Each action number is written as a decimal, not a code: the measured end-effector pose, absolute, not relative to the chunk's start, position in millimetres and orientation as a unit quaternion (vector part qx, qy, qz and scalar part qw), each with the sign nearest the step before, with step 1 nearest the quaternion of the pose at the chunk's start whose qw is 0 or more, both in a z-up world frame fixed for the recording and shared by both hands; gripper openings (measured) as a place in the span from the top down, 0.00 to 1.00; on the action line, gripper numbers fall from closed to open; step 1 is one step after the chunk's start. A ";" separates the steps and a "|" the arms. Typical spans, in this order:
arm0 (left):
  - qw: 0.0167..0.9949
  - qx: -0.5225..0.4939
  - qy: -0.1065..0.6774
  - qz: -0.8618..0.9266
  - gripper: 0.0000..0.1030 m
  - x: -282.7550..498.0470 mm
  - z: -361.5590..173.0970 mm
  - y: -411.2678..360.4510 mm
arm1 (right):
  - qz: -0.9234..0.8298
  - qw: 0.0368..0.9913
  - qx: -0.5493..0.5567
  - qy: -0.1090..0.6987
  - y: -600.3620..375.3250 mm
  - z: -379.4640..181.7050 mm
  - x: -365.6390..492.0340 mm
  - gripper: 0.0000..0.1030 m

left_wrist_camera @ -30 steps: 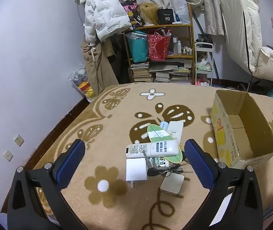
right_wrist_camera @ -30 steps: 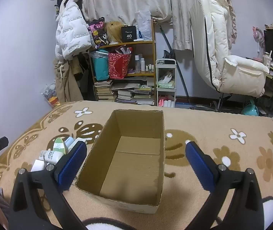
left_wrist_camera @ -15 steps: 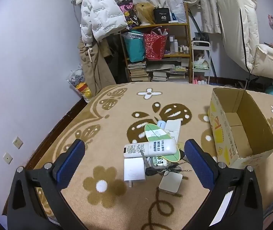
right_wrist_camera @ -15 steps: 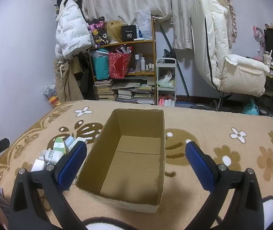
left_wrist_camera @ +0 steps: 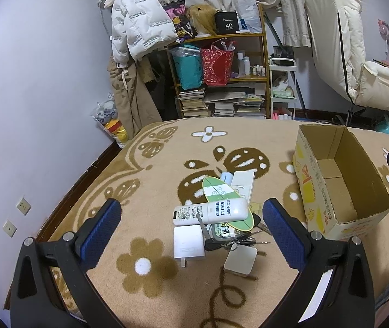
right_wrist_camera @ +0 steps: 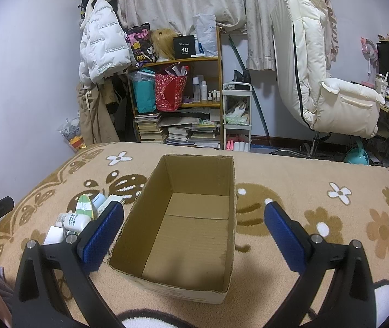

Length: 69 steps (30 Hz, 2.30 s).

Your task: Organize rigid objects

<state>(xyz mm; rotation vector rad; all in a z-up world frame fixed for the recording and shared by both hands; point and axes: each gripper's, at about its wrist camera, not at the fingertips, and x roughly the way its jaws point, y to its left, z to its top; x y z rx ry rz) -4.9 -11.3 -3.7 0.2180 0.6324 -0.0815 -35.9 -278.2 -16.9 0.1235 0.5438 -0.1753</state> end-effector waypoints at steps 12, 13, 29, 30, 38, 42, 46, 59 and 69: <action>0.944 0.110 0.309 -0.037 0.01 -6.8 -2.8 -11.4 | -0.086 0.958 0.061 0.268 -278.2 -16.5 -36.0 0.00; 0.944 0.110 0.309 -0.038 0.01 -6.7 -2.7 -11.3 | -0.086 0.958 0.061 0.268 -278.0 -16.5 -36.2 0.00; 0.944 0.110 0.310 -0.037 0.01 -6.6 -2.9 -12.6 | -0.086 0.957 0.061 0.269 -277.3 -17.4 -35.6 0.00; 0.944 0.110 0.310 -0.037 0.01 -6.8 -3.0 -12.8 | -0.086 0.958 0.061 0.269 -277.2 -17.4 -35.5 0.00; 0.944 0.109 0.310 -0.038 0.01 -6.7 -3.0 -12.2 | -0.088 0.958 0.060 0.267 -276.8 -17.6 -35.3 0.00; 0.944 0.109 0.310 -0.037 0.01 -7.4 -3.1 -12.9 | -0.088 0.958 0.059 0.267 -276.4 -17.6 -35.5 0.00; 0.944 0.109 0.310 -0.037 0.01 -6.8 -3.4 -12.4 | -0.088 0.958 0.059 0.267 -276.5 -18.0 -35.2 0.00; 0.941 0.106 0.318 -0.037 0.01 -3.1 -5.9 -12.1 | -0.087 0.958 0.061 0.268 -285.5 -15.7 -24.4 0.00; 0.933 0.098 0.345 -0.027 0.01 36.3 -13.8 -9.0 | -0.073 0.952 0.060 0.291 -285.3 -33.2 19.0 0.00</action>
